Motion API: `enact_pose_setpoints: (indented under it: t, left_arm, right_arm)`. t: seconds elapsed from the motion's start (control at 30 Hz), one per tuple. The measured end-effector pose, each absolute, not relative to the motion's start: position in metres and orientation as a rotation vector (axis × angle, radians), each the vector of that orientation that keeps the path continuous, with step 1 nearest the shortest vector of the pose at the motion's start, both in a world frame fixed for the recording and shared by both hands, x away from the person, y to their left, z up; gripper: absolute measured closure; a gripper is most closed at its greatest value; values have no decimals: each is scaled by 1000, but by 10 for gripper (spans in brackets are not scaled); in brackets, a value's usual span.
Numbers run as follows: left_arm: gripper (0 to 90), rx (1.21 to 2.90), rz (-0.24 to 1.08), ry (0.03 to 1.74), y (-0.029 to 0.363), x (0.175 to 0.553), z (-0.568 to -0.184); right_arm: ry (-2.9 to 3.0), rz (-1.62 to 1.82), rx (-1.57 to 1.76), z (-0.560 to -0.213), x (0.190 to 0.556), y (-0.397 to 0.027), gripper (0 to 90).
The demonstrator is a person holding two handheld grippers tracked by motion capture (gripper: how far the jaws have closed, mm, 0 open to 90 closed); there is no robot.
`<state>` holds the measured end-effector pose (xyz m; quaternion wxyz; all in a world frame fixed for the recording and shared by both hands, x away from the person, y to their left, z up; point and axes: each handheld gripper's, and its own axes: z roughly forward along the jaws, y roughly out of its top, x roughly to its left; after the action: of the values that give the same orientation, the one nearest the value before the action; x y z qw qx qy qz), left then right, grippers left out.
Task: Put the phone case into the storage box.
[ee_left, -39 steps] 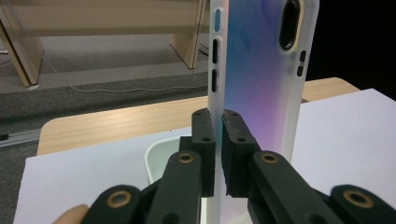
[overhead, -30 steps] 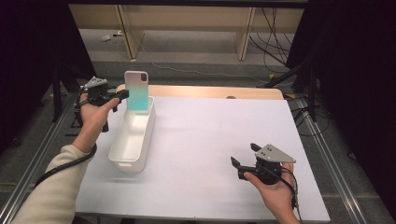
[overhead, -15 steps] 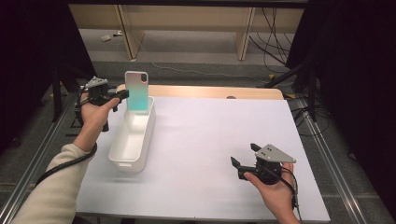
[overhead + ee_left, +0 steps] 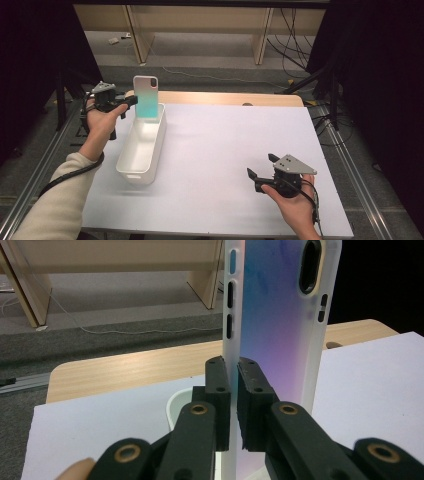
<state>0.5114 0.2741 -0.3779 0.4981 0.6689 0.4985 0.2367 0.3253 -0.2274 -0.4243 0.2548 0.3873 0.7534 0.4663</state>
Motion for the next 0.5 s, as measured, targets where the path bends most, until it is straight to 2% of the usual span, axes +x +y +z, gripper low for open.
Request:
enact_pose_setpoints:
  t: [0.5]
  left_arm:
    - [847, 1624, 575, 1218, 275, 516, -382]
  right_arm:
    - [2027, 1266, 1038, -425, 326, -227, 161]
